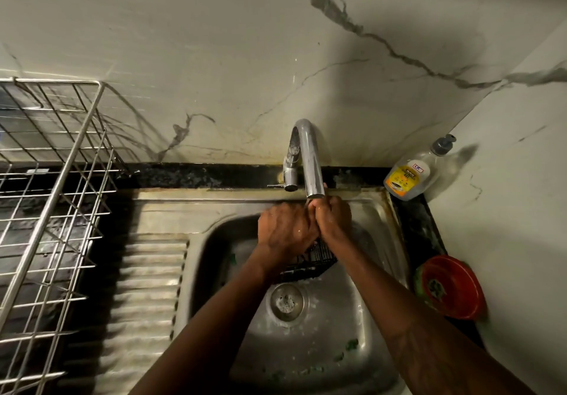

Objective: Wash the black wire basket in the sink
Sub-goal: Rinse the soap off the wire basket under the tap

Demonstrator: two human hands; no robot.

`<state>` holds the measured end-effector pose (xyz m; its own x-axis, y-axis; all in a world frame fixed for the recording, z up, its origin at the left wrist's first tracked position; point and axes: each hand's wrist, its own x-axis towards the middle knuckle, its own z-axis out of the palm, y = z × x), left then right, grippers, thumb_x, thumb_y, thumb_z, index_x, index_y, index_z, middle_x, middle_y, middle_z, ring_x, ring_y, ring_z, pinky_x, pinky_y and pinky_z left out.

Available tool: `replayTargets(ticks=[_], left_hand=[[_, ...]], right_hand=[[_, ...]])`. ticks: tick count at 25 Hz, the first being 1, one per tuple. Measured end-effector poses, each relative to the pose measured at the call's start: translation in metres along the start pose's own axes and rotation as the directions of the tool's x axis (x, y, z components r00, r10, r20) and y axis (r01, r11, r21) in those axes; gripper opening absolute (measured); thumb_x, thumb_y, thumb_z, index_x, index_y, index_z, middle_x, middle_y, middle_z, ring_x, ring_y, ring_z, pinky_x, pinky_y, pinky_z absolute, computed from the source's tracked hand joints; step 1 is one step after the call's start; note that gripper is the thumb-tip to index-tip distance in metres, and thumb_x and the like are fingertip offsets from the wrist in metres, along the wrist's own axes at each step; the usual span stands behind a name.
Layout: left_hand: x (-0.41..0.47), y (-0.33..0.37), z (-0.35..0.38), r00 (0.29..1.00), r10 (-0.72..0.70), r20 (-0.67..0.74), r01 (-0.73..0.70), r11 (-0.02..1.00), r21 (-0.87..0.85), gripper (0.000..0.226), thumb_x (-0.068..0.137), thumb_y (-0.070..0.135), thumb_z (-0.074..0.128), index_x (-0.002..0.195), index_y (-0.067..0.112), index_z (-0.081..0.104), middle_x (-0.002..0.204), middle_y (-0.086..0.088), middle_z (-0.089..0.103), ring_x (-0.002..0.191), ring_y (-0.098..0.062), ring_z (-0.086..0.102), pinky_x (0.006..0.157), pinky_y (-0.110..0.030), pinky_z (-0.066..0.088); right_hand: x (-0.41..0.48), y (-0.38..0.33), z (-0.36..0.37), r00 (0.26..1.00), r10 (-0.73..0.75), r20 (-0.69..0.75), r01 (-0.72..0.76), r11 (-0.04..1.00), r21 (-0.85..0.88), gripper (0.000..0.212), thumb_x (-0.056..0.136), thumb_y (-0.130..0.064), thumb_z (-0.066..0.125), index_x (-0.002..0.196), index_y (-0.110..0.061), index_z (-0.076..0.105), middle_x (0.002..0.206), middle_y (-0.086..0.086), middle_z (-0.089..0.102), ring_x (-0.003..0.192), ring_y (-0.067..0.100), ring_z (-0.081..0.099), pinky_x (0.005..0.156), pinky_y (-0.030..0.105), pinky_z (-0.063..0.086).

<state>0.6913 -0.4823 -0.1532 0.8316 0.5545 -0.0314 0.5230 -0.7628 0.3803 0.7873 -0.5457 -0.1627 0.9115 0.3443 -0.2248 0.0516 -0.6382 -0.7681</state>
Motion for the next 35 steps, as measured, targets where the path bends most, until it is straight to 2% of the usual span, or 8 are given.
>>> replayTargets(ticks=[5, 8, 13, 18, 22, 26, 30, 35], left_hand=[[0.009, 0.024, -0.004, 0.977, -0.164, 0.135, 0.157, 0.986, 0.059, 0.044, 0.108, 0.047, 0.028, 0.089, 0.025, 0.061, 0.092, -0.003, 0.066, 0.100, -0.026, 0.066, 0.091, -0.043, 0.047], [-0.006, 0.027, 0.017, 0.975, -0.211, 0.063, 0.210, 0.977, 0.020, 0.051, 0.104, 0.048, 0.023, 0.113, 0.020, 0.065, 0.126, -0.015, 0.064, 0.134, -0.041, 0.049, 0.120, -0.063, 0.018], [-0.028, 0.010, 0.038, 0.990, 0.117, -0.073, -0.115, 0.993, 0.026, 0.073, 0.090, 0.069, 0.038, 0.129, 0.013, 0.061, 0.120, -0.006, 0.066, 0.111, -0.025, 0.060, 0.106, -0.043, 0.042], [-0.004, 0.009, 0.019, 0.996, 0.060, -0.068, -0.057, 0.998, 0.039, 0.049, 0.107, 0.043, 0.026, 0.086, 0.024, 0.066, 0.062, 0.010, 0.051, 0.049, -0.010, 0.040, 0.050, -0.028, 0.038], [0.022, 0.000, -0.002, 0.991, -0.135, 0.001, 0.133, 0.972, -0.196, 0.044, 0.105, 0.049, 0.042, 0.071, 0.023, 0.054, 0.061, 0.009, 0.043, 0.056, -0.007, 0.042, 0.060, -0.028, 0.038], [0.007, -0.032, 0.009, 0.880, -0.442, 0.175, 0.439, 0.613, -0.657, 0.044, 0.105, 0.050, 0.047, 0.077, 0.022, 0.066, 0.079, -0.001, 0.065, 0.077, -0.017, 0.062, 0.085, -0.032, 0.051], [-0.015, -0.023, 0.026, 0.873, -0.464, 0.149, 0.426, 0.579, -0.695, 0.051, 0.106, 0.057, 0.038, 0.115, 0.017, 0.069, 0.102, 0.000, 0.058, 0.098, -0.016, 0.054, 0.092, -0.029, 0.036], [-0.002, -0.045, 0.020, 0.841, -0.540, -0.023, 0.304, 0.508, -0.806, 0.063, 0.103, 0.055, 0.049, 0.055, 0.016, 0.060, 0.051, 0.001, 0.060, 0.047, -0.011, 0.058, 0.051, -0.027, 0.047]], right_hand=[[0.006, -0.016, -0.009, 0.993, 0.109, 0.039, -0.110, 0.993, 0.032, 0.071, 0.107, -0.055, 0.021, 0.060, -0.016, 0.058, 0.059, -0.002, 0.051, 0.057, 0.015, 0.046, 0.073, 0.031, 0.033], [0.008, -0.007, -0.003, 0.991, 0.136, 0.011, -0.136, 0.990, 0.035, 0.081, 0.104, -0.062, 0.022, 0.045, -0.017, 0.054, 0.045, -0.003, 0.055, 0.053, 0.018, 0.055, 0.072, 0.035, 0.043], [0.019, -0.004, 0.004, 0.996, 0.091, -0.021, -0.093, 0.982, -0.161, 0.046, 0.108, -0.041, 0.040, 0.088, -0.009, 0.067, 0.104, 0.018, 0.070, 0.091, 0.034, 0.063, 0.077, 0.034, 0.043], [0.022, 0.013, 0.006, 0.946, 0.177, 0.271, -0.269, 0.895, 0.355, 0.080, 0.097, -0.074, 0.029, 0.046, -0.019, 0.058, 0.049, -0.003, 0.055, 0.054, 0.017, 0.050, 0.070, 0.039, 0.043], [0.018, 0.037, 0.009, 0.975, 0.003, 0.224, -0.099, 0.903, 0.419, 0.064, 0.099, -0.060, 0.043, 0.054, -0.021, 0.067, 0.055, -0.001, 0.061, 0.059, 0.017, 0.057, 0.068, 0.038, 0.047], [-0.012, 0.035, 0.014, 0.955, -0.214, 0.208, 0.210, 0.977, 0.041, 0.063, 0.102, -0.062, 0.034, 0.070, -0.018, 0.065, 0.067, 0.004, 0.067, 0.062, 0.016, 0.063, 0.063, 0.033, 0.053], [-0.024, 0.015, 0.029, 0.927, -0.310, 0.209, 0.374, 0.780, -0.502, 0.058, 0.108, -0.050, 0.028, 0.080, -0.018, 0.067, 0.086, 0.003, 0.074, 0.078, 0.020, 0.068, 0.073, 0.029, 0.050], [-0.028, 0.025, 0.042, 0.776, -0.562, 0.286, 0.631, 0.694, -0.347, 0.052, 0.108, -0.049, 0.026, 0.098, -0.022, 0.069, 0.090, 0.000, 0.073, 0.082, 0.017, 0.067, 0.082, 0.037, 0.055]])
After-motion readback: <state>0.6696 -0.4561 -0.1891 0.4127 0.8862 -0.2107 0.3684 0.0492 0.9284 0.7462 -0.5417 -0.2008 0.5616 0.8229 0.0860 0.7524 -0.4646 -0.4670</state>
